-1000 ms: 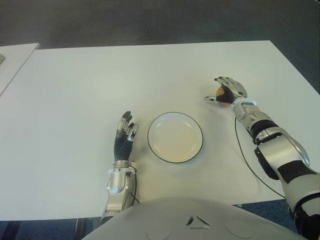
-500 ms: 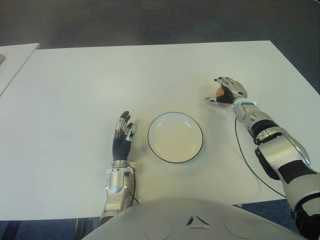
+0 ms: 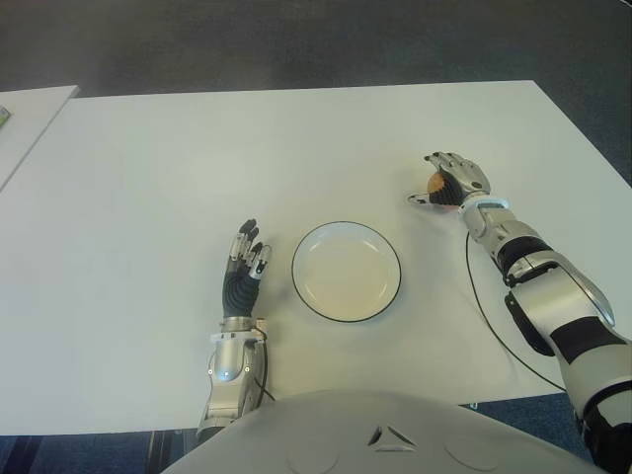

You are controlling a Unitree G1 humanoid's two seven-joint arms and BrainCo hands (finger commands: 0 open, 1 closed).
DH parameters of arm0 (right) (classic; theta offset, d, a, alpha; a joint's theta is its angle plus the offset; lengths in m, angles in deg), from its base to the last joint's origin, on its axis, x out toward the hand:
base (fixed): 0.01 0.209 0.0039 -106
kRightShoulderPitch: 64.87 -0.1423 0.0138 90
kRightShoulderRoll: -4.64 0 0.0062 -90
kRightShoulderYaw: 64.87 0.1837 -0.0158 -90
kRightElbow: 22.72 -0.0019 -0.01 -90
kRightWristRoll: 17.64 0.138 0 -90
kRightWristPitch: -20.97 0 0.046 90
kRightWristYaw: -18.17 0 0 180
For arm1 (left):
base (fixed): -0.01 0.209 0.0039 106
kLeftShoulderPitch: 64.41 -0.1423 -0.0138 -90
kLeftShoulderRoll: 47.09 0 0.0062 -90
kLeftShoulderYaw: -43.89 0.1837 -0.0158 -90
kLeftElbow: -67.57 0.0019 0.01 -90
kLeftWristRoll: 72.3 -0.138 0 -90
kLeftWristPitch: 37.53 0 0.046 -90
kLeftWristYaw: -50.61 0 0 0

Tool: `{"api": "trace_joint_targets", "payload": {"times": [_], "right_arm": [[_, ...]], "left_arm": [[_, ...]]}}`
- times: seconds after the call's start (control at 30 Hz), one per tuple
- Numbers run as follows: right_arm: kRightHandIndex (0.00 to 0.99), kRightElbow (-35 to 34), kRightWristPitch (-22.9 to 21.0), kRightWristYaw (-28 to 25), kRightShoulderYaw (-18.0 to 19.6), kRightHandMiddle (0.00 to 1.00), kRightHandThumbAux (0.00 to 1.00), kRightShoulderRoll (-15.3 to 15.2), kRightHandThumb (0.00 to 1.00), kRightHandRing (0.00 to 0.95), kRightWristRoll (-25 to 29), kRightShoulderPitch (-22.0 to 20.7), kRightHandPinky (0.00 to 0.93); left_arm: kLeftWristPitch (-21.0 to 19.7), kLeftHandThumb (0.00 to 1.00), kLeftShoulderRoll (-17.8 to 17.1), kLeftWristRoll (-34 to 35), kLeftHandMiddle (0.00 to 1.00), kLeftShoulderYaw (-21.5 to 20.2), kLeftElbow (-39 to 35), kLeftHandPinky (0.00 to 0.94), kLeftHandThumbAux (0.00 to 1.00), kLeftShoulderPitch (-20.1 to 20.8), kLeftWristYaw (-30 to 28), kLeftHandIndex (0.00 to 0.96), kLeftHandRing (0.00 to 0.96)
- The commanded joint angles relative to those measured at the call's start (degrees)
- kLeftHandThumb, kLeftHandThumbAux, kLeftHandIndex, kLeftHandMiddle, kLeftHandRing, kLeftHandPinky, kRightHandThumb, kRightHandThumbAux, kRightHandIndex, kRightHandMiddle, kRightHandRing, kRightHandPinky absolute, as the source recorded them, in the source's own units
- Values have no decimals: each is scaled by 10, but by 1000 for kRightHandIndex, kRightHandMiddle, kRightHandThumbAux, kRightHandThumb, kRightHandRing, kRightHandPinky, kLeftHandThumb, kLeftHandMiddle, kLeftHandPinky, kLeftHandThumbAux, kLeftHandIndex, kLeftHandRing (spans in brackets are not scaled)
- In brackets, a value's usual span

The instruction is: Put the apples into the plate.

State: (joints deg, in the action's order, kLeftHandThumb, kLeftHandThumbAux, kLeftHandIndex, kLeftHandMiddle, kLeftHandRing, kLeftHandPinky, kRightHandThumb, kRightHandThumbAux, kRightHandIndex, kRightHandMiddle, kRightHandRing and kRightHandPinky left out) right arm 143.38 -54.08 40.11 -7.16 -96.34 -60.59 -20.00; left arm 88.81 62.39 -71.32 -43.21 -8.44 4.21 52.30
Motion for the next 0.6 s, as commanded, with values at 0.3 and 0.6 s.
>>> {"api": "trace_joint_targets", "payload": {"times": [0.3, 0.6], "right_arm": [[414, 26, -26, 21, -37, 516, 677, 3, 699, 527, -38, 49, 557], [413, 31, -62, 24, -13, 506, 675, 13, 845, 690, -9, 57, 669]], "left_arm": [[1, 1, 4, -8, 0, -9, 32, 0, 478, -17, 4, 0, 0], [7, 0, 0, -8, 0, -10, 33, 0, 477, -18, 0, 0, 0]]}}
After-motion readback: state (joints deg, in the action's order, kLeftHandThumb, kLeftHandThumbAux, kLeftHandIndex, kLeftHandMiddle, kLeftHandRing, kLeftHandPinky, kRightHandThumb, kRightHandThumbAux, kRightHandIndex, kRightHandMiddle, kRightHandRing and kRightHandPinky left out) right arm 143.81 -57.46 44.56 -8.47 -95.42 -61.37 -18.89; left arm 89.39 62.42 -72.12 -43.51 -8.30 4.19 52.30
